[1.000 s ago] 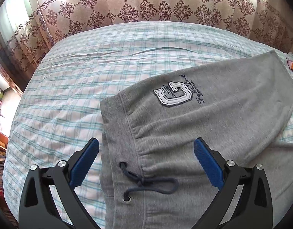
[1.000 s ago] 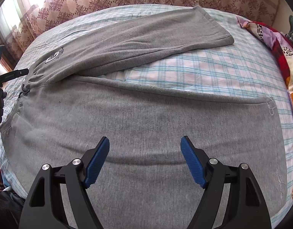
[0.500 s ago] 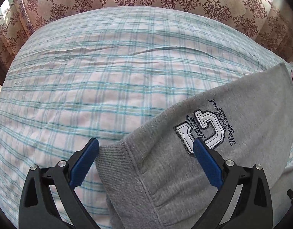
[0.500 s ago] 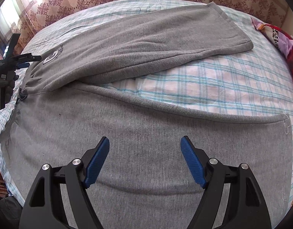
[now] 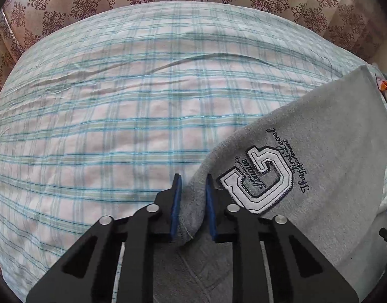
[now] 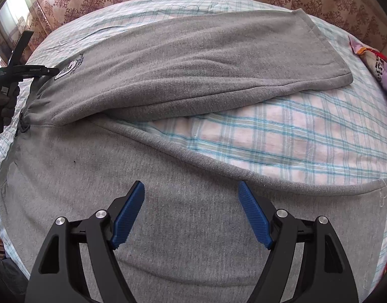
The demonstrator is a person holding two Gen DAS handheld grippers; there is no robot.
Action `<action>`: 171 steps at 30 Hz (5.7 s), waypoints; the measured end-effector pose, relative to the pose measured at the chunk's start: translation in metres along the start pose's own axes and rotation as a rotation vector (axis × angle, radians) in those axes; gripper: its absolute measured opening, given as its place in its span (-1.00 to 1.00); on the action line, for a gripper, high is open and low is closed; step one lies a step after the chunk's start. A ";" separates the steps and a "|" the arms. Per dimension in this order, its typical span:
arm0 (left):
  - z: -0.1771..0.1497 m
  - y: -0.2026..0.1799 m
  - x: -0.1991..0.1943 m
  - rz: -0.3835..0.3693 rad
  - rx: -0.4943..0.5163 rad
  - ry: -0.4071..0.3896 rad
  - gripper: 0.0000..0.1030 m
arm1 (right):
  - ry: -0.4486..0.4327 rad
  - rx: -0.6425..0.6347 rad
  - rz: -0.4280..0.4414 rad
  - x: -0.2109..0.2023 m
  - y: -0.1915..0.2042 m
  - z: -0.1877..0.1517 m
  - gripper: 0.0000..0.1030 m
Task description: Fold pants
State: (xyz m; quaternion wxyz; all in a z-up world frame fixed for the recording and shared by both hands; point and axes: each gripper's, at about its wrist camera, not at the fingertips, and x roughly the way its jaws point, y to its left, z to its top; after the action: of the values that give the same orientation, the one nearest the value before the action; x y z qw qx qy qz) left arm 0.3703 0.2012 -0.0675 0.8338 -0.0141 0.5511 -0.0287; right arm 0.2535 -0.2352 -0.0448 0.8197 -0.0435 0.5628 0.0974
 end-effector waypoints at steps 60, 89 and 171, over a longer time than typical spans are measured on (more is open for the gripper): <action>-0.133 -0.063 -0.192 -0.084 0.117 -0.301 -0.89 | -0.349 0.695 0.041 -0.075 -0.260 0.200 -0.90; -0.271 -0.097 -0.243 -0.095 0.442 -0.258 -0.89 | -0.426 0.913 0.024 -0.189 -0.244 -0.185 -0.90; -0.167 -0.248 -0.104 -0.271 0.267 -0.037 0.40 | -0.092 0.006 0.155 -0.075 0.043 -0.133 0.19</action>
State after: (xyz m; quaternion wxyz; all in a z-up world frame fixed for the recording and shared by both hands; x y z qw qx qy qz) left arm 0.1684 -0.0384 -0.0241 0.8269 0.0219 0.5198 -0.2134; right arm 0.0965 -0.2259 -0.0216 0.8347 0.0072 0.5266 0.1610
